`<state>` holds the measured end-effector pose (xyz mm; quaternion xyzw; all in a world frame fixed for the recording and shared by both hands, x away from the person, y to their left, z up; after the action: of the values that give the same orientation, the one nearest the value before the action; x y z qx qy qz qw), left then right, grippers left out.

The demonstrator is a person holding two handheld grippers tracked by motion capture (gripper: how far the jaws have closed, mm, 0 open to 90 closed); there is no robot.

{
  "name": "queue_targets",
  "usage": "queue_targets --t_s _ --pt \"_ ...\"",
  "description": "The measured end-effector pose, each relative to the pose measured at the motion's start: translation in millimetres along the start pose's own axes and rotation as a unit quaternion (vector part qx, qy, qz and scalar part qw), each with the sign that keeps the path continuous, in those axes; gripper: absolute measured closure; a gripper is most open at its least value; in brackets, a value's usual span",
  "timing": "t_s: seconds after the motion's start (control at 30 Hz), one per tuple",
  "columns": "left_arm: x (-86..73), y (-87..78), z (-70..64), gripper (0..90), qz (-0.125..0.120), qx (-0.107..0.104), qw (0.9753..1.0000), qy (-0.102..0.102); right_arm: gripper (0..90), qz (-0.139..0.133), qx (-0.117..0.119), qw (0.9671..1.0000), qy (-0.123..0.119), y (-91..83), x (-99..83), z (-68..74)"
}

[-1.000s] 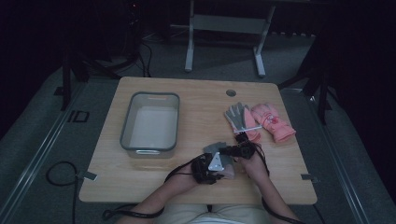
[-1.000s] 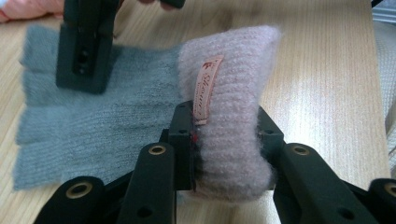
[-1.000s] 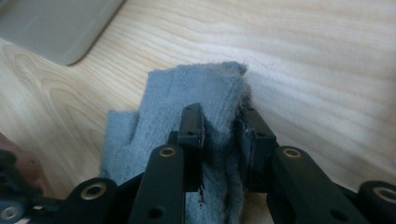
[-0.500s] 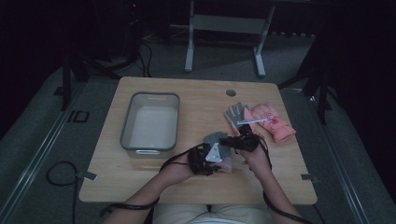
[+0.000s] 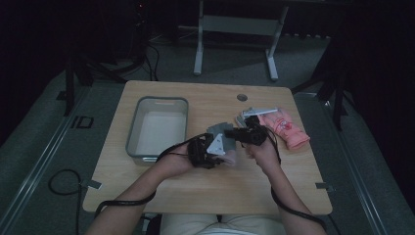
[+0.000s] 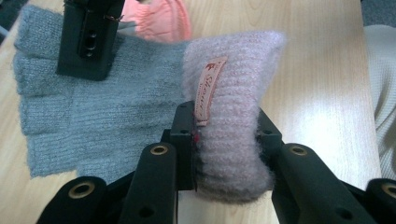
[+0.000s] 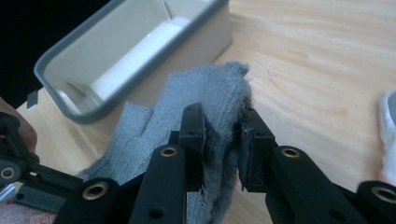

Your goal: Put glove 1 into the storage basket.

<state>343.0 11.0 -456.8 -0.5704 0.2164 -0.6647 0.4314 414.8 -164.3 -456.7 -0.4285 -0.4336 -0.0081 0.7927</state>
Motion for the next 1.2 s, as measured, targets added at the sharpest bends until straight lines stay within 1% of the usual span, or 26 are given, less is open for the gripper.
queue_targets --t_s 0.03,0.1,0.13,0.17,0.2,0.27,0.3,0.33,0.37,0.4,0.5,0.57,0.67,0.7,0.73,0.77,0.83,0.9,0.97,1.03,1.13,1.17,1.2 --pt "-1.1 -3.1 2.1 68.7 0.003 0.006 1.0000 0.005 74.5 -0.002 -0.001 1.0000 -0.003 0.0 3.0 1.2" --pt "-3.2 -9.2 6.4 68.7 0.002 0.012 0.9999 0.006 74.5 -0.005 0.002 1.0000 -0.006 0.9 11.2 4.3" --pt "-3.2 -9.2 6.4 68.7 0.002 0.012 0.9999 0.006 74.5 -0.007 0.002 0.9999 -0.008 1.6 15.1 6.2" --pt "-6.3 -15.6 11.5 68.7 0.004 0.017 0.9998 0.009 74.5 -0.008 0.002 0.9999 -0.012 2.7 20.0 8.6" --pt "-6.3 -15.6 11.5 68.6 0.004 0.017 0.9998 0.009 74.5 -0.007 0.002 0.9999 -0.014 4.2 23.9 10.7" --pt "-10.6 -24.1 18.4 68.3 0.012 0.019 0.9997 0.012 74.5 -0.007 0.002 0.9998 -0.021 7.2 30.2 14.4" --pt "-12.8 -28.1 21.1 68.2 0.009 0.018 0.9998 0.007 74.5 -0.007 0.003 0.9997 -0.024 9.3 33.5 16.4" --pt "-12.8 -28.1 21.1 68.3 0.009 0.018 0.9998 0.007 74.5 -0.007 0.005 0.9996 -0.025 11.4 37.2 19.0" --pt "-16.5 -34.3 24.4 68.3 0.015 0.022 0.9996 0.013 74.5 -0.008 0.006 0.9996 -0.026 12.7 40.2 21.0" --pt "-16.5 -34.3 24.4 68.3 0.015 0.022 0.9996 0.013 74.5 -0.009 0.008 0.9995 -0.028 13.9 43.2 23.0" --pt "-23.7 -43.7 30.5 68.3 0.017 0.030 0.9993 0.012 74.5 -0.012 0.011 0.9994 -0.032 17.6 51.4 29.0" --pt "-29.7 -47.9 33.9 68.3 0.015 0.033 0.9993 0.011 74.5 -0.013 0.012 0.9992 -0.036 20.8 57.2 33.1" --pt "-37.8 -52.9 39.4 68.2 0.021 0.036 0.9991 0.008 74.5 -0.014 0.015 0.9988 -0.044 26.7 65.8 39.6" --pt "-41.5 -56.0 42.0 68.2 0.024 0.035 0.9991 0.007 74.5 -0.014 0.016 0.9986 -0.048 29.1 68.6 42.1" --pt "-41.5 -56.0 42.0 68.0 0.024 0.035 0.9991 0.007 74.5 -0.014 0.017 0.9986 -0.049 32.3 71.9 45.2" --pt "-47.4 -60.5 45.5 68.0 0.022 0.036 0.9991 -0.001 74.5 -0.015 0.018 0.9985 -0.051 34.9 74.5 47.7" --pt "-53.0 -64.2 47.9 68.0 0.026 0.038 0.9989 -0.001 74.5 -0.014 0.022 0.9983 -0.052 40.4 79.6 52.3" --pt "-59.7 -67.8 50.5 68.0 0.029 0.038 0.9989 -0.006 74.5 -0.013 0.024 0.9982 -0.054 46.3 83.7 56.4" --pt "-67.7 -71.7 53.1 67.9 0.034 0.044 0.9985 -0.005 74.5 -0.012 0.026 0.9980 -0.057 53.5 87.9 60.9" --pt "-74.2 -75.0 55.5 67.7 0.034 0.049 0.9982 -0.004 74.5 -0.013 0.031 0.9978 -0.056 60.4 92.6 65.0" --pt "-86.6 -80.0 59.3 67.6 0.038 0.054 0.9978 -0.011 74.5 -0.015 0.036 0.9977 -0.055 71.0 99.0 72.3" --pt "-86.6 -80.0 59.3 67.6 0.038 0.054 0.9978 -0.011 74.5 -0.015 0.037 0.9975 -0.058 76.1 100.9 75.9" --pt "-94.5 -81.7 60.8 67.6 0.043 0.054 0.9975 -0.014 74.5 -0.012 0.039 0.9974 -0.060 80.7 102.3 78.9"
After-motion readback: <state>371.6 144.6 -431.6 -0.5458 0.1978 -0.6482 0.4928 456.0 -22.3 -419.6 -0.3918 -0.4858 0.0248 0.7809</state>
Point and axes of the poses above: each handheld gripper's, and its own axes: y roughly forward along the jaws, x roughly out of its top, z roughly to its left, the point moved 2 cm from there along y, roughly forward along the jaws, and after that the axes turned 5 degrees about z, right-handed, at the moved point
